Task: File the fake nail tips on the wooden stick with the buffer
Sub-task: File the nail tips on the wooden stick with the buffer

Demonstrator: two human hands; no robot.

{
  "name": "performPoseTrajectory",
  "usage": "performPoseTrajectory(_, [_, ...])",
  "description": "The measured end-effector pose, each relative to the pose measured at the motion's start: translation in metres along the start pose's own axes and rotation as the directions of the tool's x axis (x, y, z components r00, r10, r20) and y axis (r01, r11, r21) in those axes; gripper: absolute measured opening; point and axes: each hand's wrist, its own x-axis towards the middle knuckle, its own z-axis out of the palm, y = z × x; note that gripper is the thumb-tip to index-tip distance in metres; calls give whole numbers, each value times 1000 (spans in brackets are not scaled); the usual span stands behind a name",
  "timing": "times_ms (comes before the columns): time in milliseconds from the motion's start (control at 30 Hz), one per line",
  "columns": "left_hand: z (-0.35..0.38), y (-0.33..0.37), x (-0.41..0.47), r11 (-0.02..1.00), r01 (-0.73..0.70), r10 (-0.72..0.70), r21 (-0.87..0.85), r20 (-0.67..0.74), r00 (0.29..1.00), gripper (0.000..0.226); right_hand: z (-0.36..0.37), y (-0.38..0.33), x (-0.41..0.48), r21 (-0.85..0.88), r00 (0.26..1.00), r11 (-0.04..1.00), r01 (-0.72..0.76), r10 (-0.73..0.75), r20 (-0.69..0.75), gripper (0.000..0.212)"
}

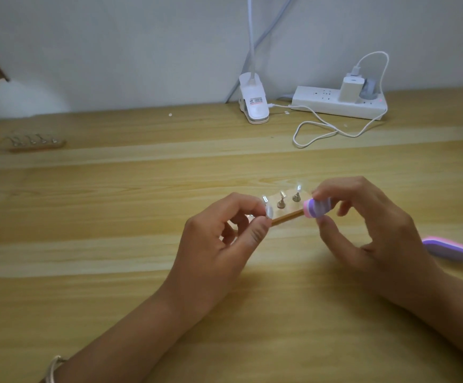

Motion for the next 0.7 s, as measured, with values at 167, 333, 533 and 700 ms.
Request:
performPoseTrajectory(167, [1, -3, 0, 999, 45, -44, -25, 7, 999, 9, 2, 1, -1, 21, 998, 998, -58, 58, -17, 22])
performPoseTrajectory(333, [1, -4, -1, 999, 23, -22, -40, 18, 1000, 9, 5, -5, -3, 46, 999, 998, -49, 49, -2, 25])
performPoseTrajectory(533, [2, -4, -6, 981, 119, -111, -153, 61, 992, 11, 6, -13, -4, 79, 997, 995, 66, -64, -34, 30])
performPoseTrajectory(700, [-1, -2, -8, 976, 166, -153, -139, 98, 983, 12, 10, -14, -4, 82, 986, 985, 154, -159, 57, 31])
